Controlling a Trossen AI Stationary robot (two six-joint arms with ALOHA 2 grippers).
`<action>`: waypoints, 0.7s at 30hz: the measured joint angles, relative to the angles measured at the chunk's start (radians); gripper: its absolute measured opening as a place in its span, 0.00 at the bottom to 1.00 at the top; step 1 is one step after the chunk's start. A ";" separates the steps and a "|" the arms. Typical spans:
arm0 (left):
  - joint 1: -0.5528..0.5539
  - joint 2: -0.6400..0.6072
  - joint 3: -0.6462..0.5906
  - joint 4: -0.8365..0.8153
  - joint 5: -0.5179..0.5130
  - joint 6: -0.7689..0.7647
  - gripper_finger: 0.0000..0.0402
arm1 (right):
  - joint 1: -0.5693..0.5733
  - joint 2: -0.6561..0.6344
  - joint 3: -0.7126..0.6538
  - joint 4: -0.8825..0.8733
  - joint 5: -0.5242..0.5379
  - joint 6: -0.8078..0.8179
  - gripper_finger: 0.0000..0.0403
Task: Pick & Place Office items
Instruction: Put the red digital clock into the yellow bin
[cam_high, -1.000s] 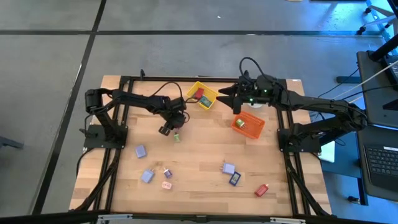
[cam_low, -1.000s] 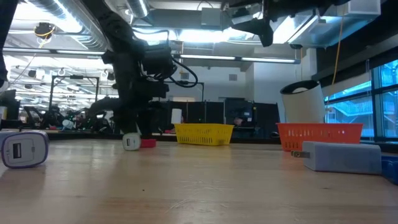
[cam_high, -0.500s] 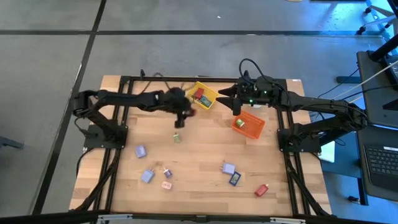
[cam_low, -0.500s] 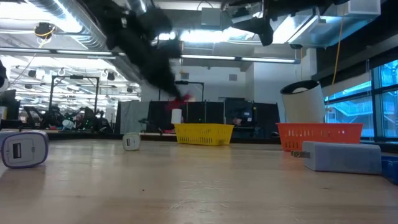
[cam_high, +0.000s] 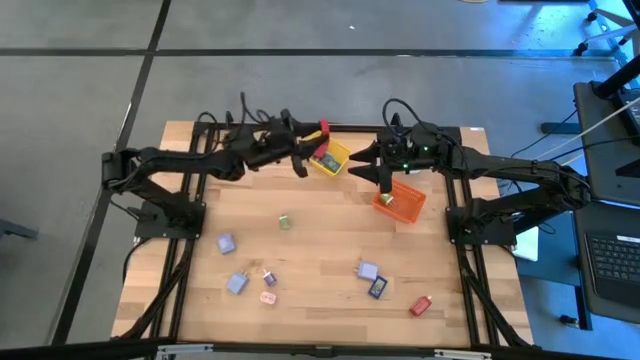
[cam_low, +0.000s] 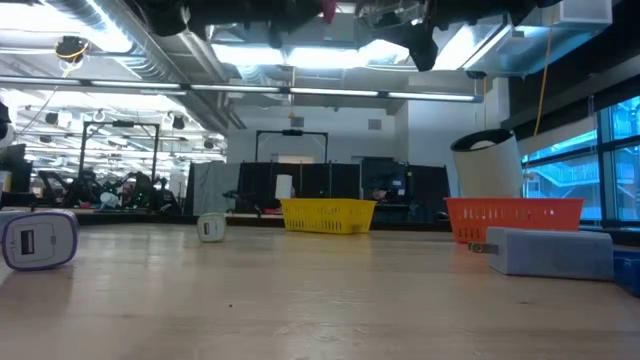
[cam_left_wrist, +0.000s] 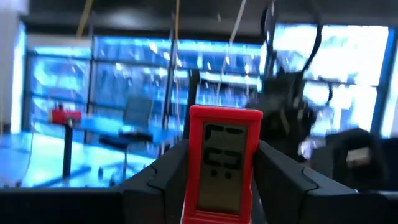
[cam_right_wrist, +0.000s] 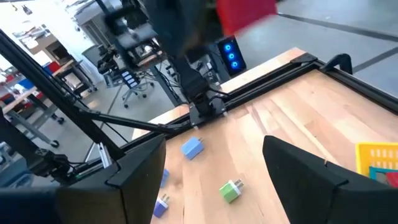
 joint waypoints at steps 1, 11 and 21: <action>-0.011 0.000 0.000 0.022 -0.022 -0.001 0.38 | 0.000 0.000 0.000 -0.002 0.000 -0.001 0.67; -0.098 0.000 0.000 0.121 -0.100 -0.006 0.40 | 0.000 0.000 0.000 -0.012 0.000 -0.009 0.67; -0.104 0.000 0.000 0.120 -0.162 -0.006 0.40 | 0.000 0.000 0.000 -0.012 0.000 -0.012 0.67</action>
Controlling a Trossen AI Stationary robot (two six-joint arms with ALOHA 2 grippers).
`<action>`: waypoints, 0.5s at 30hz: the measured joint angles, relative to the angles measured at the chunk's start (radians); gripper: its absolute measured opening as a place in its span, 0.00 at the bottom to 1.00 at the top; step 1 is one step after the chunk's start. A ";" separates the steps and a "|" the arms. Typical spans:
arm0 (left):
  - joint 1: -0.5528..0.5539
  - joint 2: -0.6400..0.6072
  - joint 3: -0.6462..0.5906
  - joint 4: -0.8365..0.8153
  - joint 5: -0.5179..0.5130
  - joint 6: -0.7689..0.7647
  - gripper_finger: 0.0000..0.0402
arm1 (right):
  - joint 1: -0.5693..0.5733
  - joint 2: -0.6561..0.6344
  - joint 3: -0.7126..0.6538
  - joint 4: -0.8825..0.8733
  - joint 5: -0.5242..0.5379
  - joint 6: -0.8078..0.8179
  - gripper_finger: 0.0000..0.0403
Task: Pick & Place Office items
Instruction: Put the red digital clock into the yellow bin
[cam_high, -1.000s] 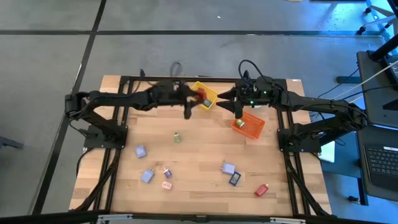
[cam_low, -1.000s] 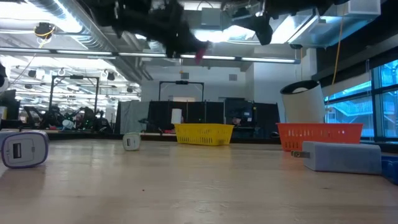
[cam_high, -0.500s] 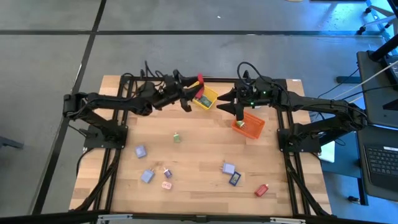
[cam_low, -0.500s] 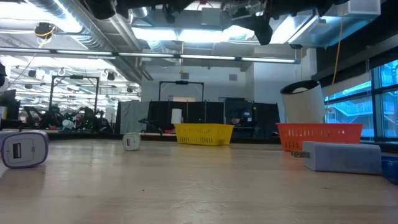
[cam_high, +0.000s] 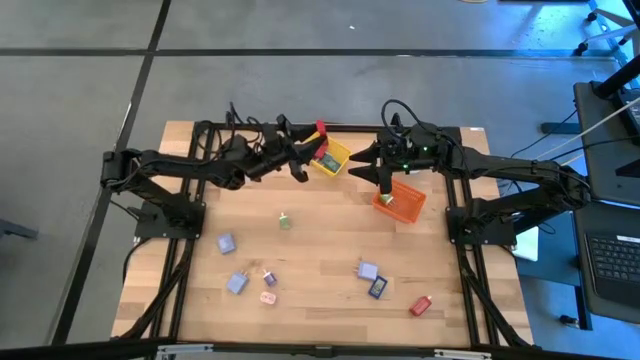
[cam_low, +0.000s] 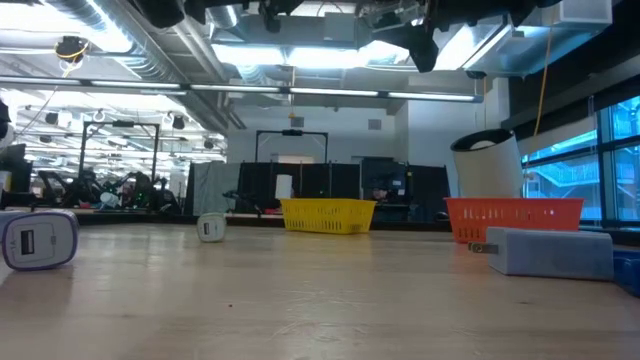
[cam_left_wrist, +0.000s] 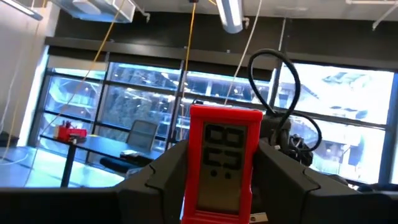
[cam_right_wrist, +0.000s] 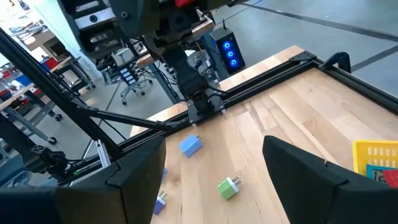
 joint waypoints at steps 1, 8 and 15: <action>0.000 0.000 0.000 -0.004 -0.010 0.000 0.40 | 0.000 0.000 0.000 0.000 0.000 0.000 0.67; 0.001 0.000 0.000 -0.205 -0.281 -0.002 0.41 | 0.000 0.000 0.000 0.000 0.000 0.012 0.67; 0.039 0.082 0.000 -0.377 -0.409 -0.087 0.41 | 0.000 0.000 0.000 0.000 0.000 0.012 0.67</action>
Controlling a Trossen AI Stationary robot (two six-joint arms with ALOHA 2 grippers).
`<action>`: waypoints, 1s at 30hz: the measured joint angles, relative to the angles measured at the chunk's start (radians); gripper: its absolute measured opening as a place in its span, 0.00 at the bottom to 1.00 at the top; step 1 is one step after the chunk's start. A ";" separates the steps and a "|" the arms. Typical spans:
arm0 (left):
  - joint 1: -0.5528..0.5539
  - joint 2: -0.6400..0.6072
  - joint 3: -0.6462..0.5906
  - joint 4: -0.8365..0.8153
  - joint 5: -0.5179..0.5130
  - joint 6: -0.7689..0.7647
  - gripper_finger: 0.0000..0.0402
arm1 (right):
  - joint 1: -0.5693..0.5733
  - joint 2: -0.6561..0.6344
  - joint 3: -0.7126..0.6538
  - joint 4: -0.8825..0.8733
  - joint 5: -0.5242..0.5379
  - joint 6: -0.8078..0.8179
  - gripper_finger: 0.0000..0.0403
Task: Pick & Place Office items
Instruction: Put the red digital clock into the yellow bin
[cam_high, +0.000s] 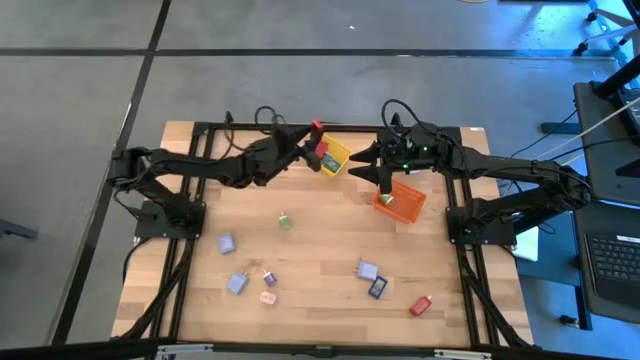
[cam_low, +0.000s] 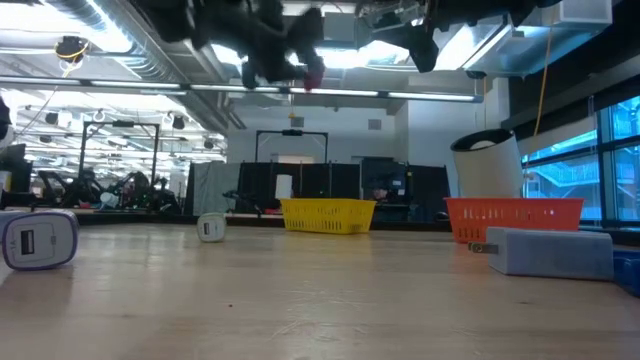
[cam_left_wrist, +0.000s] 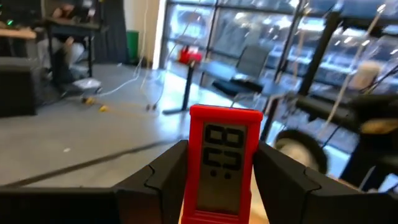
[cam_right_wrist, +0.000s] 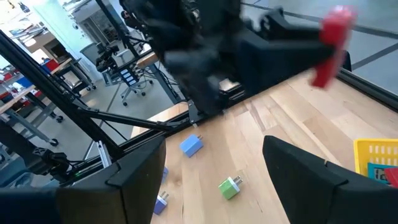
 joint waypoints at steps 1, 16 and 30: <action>0.008 0.023 0.000 0.001 0.000 -0.002 0.41 | 0.000 0.000 0.000 0.000 0.000 0.000 0.67; 0.152 0.328 0.000 0.059 0.073 -0.096 0.41 | 0.002 0.000 0.000 0.000 0.000 0.062 0.67; 0.193 0.398 0.000 0.019 0.095 -0.040 0.41 | 0.023 0.000 0.000 0.000 0.000 0.074 0.67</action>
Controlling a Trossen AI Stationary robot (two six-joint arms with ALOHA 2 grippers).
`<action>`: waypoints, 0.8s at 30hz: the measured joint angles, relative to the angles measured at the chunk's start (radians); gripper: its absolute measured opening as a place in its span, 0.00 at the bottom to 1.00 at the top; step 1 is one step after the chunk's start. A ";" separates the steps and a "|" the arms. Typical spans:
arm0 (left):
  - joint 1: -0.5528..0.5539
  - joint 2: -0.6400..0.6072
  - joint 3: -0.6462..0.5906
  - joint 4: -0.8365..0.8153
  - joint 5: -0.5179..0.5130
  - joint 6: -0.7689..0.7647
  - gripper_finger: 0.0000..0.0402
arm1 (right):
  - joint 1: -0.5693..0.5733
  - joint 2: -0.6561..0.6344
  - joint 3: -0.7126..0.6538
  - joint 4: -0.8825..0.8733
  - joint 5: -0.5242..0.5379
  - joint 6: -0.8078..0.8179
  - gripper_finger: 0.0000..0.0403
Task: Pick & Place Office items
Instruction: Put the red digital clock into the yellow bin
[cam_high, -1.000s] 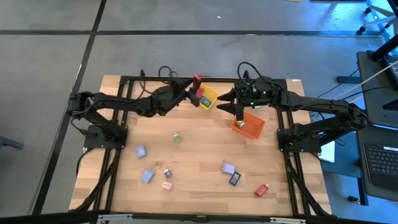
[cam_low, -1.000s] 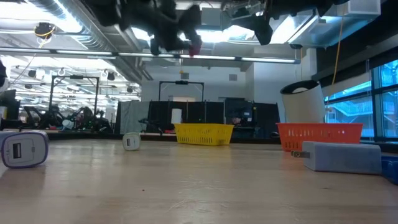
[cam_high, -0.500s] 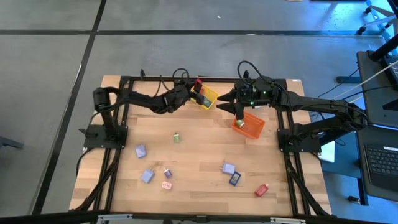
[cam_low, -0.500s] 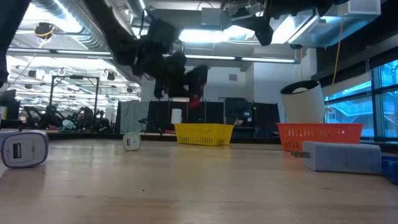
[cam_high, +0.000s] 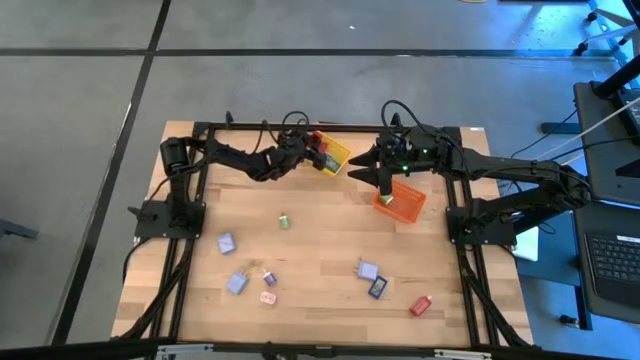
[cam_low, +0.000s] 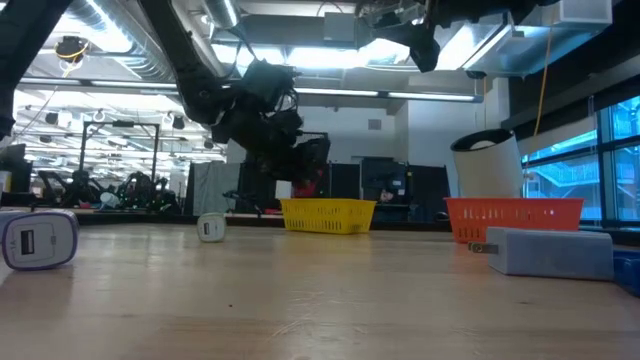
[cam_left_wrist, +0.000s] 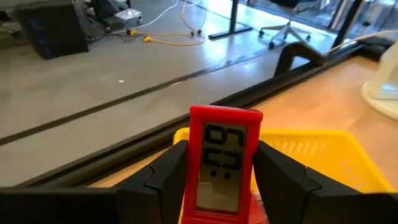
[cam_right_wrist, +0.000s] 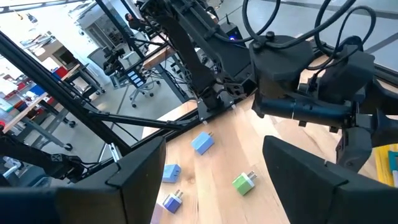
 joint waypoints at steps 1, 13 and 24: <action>0.001 0.000 0.000 0.003 0.013 -0.009 0.41 | 0.000 0.000 0.000 0.000 0.000 0.000 0.67; 0.000 0.000 0.000 -0.024 0.065 -0.030 0.41 | 0.000 0.000 0.000 0.000 0.000 -0.004 0.67; 0.000 0.000 0.000 -0.024 0.065 -0.030 0.42 | 0.000 0.000 0.000 -0.015 0.000 -0.007 0.67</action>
